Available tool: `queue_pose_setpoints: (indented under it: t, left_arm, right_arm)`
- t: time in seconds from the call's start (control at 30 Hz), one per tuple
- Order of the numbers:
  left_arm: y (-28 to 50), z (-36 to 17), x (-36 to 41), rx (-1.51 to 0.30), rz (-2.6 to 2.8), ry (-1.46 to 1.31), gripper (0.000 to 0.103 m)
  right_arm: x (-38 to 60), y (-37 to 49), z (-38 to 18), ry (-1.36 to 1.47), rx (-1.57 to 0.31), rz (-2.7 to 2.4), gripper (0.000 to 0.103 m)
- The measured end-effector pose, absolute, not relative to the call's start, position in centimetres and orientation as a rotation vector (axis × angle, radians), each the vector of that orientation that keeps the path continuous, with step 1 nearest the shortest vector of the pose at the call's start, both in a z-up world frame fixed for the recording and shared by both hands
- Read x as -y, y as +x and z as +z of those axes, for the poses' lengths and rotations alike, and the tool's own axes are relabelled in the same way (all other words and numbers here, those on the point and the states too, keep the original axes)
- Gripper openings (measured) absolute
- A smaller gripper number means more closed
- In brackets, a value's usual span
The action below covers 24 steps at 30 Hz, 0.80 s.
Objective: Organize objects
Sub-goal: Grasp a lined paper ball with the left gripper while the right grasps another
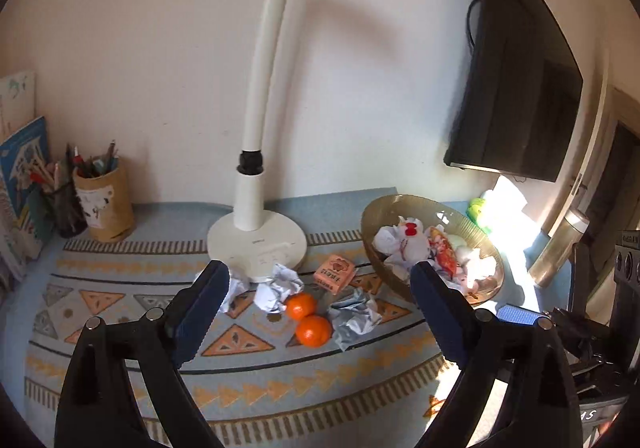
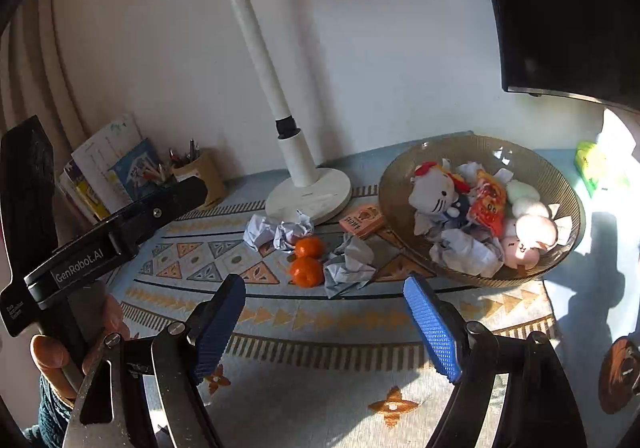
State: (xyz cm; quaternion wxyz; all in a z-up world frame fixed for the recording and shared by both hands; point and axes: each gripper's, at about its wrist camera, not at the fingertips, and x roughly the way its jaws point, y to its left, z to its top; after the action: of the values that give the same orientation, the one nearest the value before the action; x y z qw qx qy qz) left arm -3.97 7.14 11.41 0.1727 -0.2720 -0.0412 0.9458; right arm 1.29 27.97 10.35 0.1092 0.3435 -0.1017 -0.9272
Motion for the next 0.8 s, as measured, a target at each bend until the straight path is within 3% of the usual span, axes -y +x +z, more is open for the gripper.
queue_pose_setpoints:
  t: [0.07,0.23,0.33,0.5,0.67,0.8]
  left_arm:
    - [-3.4,9.8,-3.8,0.143,2.754,-0.815,0.102]
    - [-4.0,2.3,0.8,0.107,2.843,-1.039,0.101]
    - [-4.4,-0.4,2.1,0.177,2.854,-1.086,0.101]
    - [-4.2,-0.7,2.4,0.195,2.886,-1.091,0.102]
    - [-4.5,-1.0,1.8,0.160,2.862,-1.120,0.102]
    - [-4.5,-1.2,1.4,0.125,2.860,-1.134,0.102]
  right_arm:
    - [-25.8,1.0,8.1,1.078,0.273,-2.693,0.081]
    - [-21.6,0.4,2.7,1.117,0.126,-2.652,0.081]
    - [-21.0,-0.6,0.6,1.146,0.131,-2.633,0.081]
    - [-21.5,-1.5,-1.2,1.195,0.157,-2.649,0.081]
    - [-19.8,-1.2,-1.2,1.205,0.002,-2.697,0.083]
    - [-20.0,-1.6,-1.6,1.244,-0.005,-2.693,0.084]
